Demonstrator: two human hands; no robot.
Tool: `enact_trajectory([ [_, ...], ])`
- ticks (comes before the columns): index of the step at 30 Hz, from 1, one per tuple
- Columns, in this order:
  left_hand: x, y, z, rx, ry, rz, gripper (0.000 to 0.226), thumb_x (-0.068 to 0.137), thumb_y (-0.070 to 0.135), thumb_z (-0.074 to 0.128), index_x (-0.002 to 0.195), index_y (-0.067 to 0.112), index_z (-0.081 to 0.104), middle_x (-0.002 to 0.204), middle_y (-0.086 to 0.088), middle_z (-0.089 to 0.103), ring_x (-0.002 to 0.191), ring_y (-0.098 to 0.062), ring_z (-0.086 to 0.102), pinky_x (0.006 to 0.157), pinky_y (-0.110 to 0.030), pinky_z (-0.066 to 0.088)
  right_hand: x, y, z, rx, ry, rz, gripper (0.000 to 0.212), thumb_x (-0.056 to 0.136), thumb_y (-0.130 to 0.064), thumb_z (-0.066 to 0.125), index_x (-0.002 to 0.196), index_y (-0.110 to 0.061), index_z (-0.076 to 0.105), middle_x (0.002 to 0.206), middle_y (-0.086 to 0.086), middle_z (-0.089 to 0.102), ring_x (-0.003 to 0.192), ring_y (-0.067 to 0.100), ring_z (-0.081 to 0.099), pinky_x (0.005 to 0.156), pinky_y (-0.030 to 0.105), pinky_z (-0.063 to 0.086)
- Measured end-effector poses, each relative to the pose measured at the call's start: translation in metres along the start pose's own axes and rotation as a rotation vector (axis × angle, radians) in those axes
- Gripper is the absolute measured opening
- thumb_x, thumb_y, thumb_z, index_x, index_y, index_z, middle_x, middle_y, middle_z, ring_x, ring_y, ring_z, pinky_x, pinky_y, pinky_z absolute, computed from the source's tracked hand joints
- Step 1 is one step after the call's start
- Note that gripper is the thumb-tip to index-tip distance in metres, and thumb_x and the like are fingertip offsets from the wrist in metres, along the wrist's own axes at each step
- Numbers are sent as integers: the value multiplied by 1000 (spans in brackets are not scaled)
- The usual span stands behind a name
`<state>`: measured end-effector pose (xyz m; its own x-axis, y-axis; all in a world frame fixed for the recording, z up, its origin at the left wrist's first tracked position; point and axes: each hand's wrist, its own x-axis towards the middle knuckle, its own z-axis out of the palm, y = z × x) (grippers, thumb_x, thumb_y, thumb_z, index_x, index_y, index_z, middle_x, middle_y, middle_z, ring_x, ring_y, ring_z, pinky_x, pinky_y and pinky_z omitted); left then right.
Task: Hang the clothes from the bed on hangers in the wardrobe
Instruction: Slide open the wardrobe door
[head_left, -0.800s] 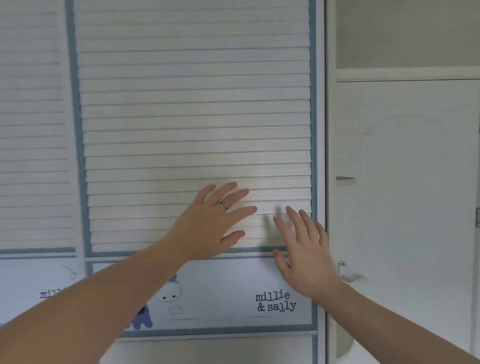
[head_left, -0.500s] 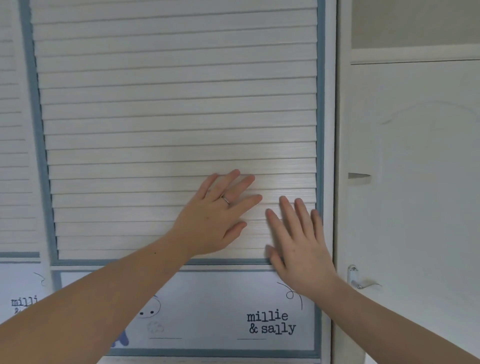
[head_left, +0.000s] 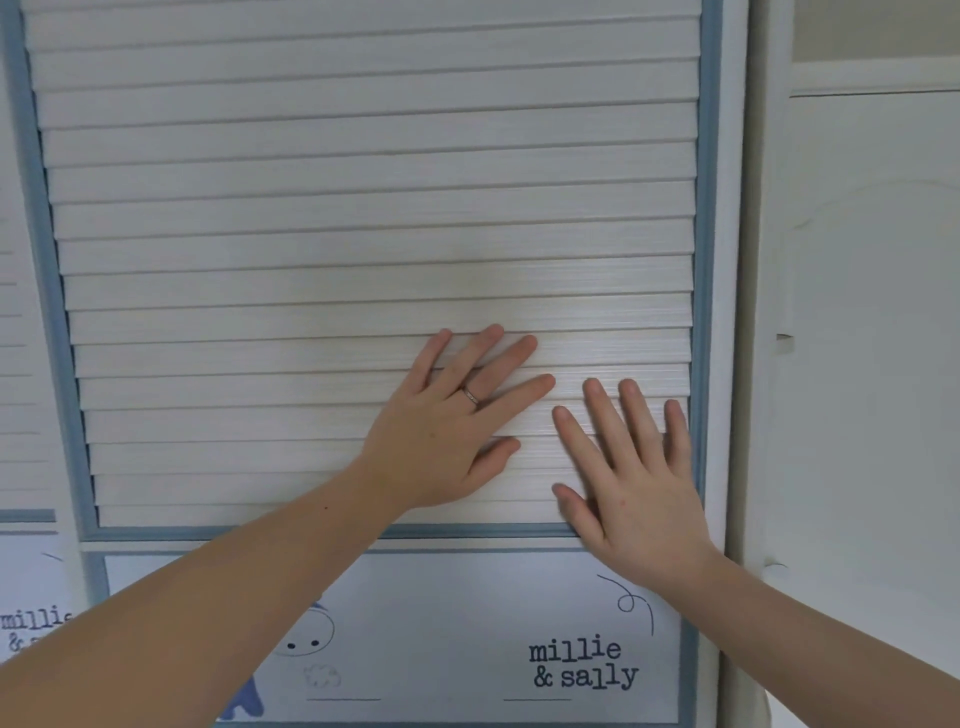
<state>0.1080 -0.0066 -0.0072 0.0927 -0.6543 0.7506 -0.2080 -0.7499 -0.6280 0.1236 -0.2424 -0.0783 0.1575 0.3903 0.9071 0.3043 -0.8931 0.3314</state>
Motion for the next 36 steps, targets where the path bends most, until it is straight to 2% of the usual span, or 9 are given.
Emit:
enact_trajectory([
  [20, -53, -57, -14, 18, 6, -10, 56, 95, 42, 54, 148, 27, 47, 160, -3, 34, 150, -29, 28, 115, -59, 27, 31, -76, 10, 12, -9, -3, 66, 92, -47, 51, 150, -19, 36, 159, 14, 24, 146, 43, 18, 109, 70, 18],
  [27, -84, -85, -24, 45, -12, -44, 56, 95, 41, 54, 149, 26, 46, 159, -4, 35, 149, -30, 29, 115, -61, 27, 47, -116, 13, 38, -17, -18, 64, 92, -47, 49, 150, -21, 38, 159, 12, 25, 146, 43, 19, 110, 70, 17],
  [36, -128, -120, -35, 104, -53, -118, 57, 96, 41, 51, 150, 27, 42, 161, -7, 32, 150, -30, 28, 115, -61, 26, 69, -169, 19, 104, -25, -59, 67, 88, -45, 56, 149, -21, 40, 160, 10, 25, 146, 39, 21, 110, 69, 16],
])
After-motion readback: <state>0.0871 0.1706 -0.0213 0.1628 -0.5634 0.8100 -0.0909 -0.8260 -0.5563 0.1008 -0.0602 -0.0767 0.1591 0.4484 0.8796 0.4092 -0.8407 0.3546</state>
